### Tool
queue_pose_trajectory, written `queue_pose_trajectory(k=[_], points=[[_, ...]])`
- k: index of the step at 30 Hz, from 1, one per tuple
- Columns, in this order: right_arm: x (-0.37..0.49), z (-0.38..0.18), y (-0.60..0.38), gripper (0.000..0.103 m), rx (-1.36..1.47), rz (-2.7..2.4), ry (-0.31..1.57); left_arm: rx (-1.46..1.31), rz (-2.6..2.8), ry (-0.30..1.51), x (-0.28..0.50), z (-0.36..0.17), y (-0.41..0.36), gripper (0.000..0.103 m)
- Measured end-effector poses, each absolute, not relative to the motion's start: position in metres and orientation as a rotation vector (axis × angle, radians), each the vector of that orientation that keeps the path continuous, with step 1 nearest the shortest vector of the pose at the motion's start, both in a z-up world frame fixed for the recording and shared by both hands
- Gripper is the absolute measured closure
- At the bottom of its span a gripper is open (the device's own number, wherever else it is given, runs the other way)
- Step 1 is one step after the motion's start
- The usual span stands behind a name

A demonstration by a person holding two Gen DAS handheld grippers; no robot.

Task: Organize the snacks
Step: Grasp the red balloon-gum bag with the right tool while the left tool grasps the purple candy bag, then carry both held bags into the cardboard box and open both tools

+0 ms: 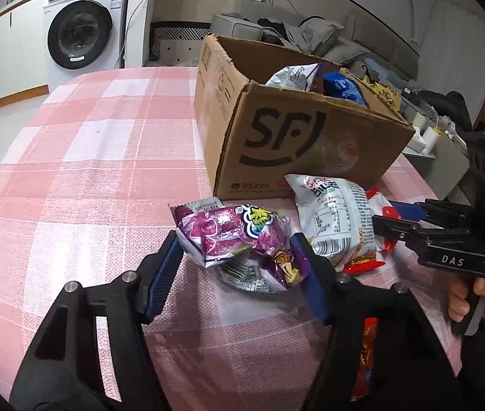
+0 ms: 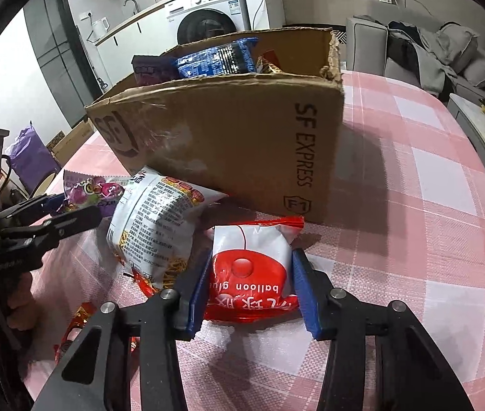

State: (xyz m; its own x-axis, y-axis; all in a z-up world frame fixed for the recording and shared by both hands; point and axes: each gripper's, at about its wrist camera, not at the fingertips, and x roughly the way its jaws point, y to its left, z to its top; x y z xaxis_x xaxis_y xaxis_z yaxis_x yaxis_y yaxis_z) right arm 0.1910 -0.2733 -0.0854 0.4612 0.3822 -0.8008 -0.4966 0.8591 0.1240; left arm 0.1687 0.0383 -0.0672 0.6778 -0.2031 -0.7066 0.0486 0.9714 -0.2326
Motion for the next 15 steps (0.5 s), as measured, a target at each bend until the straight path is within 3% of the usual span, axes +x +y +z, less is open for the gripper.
queue_pose_trajectory(k=[15], points=[[0.166,-0.054,-0.277,0.057,-0.148,0.587,0.854,-0.190,-0.186,0.699,0.149,-0.038,0.037,0.045]])
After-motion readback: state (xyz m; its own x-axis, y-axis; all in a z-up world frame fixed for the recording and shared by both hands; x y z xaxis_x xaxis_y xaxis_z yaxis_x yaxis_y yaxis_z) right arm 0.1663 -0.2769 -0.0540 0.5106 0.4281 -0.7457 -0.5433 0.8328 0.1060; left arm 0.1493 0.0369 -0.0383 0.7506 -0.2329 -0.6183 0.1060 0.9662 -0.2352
